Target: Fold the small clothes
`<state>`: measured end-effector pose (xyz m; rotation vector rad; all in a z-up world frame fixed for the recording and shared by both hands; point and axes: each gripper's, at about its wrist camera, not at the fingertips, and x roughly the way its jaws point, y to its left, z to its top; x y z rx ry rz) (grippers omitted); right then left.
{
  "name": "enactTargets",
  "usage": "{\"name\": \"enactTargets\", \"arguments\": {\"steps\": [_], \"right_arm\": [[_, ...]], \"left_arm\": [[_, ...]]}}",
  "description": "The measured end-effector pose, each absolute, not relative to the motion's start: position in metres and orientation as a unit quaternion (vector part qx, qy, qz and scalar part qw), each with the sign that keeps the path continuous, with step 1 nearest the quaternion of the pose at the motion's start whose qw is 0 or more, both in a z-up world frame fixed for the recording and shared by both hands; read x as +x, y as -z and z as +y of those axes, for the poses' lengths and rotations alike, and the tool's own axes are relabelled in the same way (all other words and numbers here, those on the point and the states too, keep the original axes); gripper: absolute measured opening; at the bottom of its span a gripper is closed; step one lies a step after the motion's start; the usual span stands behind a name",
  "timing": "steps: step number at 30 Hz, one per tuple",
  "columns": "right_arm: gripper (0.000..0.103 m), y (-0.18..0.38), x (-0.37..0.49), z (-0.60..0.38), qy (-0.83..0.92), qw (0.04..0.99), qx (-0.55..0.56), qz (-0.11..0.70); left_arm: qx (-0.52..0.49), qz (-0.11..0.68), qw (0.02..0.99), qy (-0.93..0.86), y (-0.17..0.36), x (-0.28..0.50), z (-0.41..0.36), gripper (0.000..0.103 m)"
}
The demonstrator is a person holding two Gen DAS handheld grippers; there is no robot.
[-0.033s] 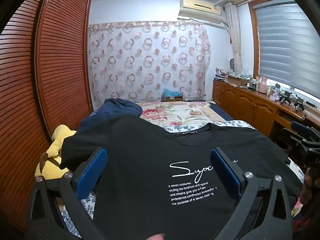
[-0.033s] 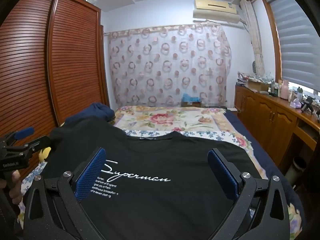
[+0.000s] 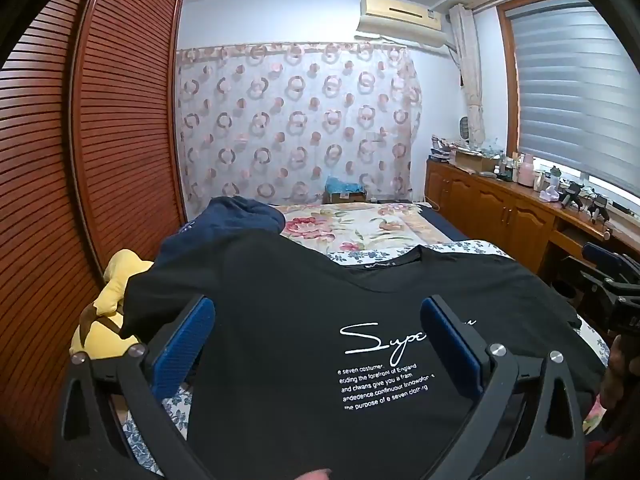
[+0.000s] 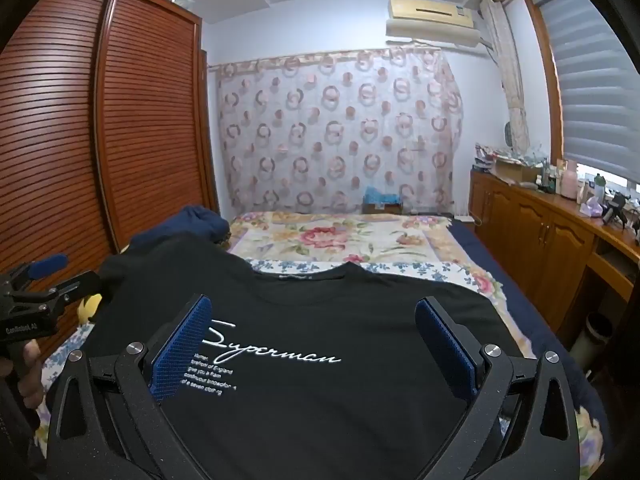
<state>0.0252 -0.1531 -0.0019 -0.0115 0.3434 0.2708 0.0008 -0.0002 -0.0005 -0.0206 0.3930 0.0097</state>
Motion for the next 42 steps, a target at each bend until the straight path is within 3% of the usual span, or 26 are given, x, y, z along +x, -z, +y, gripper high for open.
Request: {"name": "enactTargets", "arguments": {"steps": [42], "right_arm": [[0.103, 0.002, 0.024, -0.151, -0.134, 0.977, -0.004, 0.167]], "left_arm": [[-0.011, 0.194, 0.981, -0.008, -0.001, -0.001, 0.002, 0.103]]}}
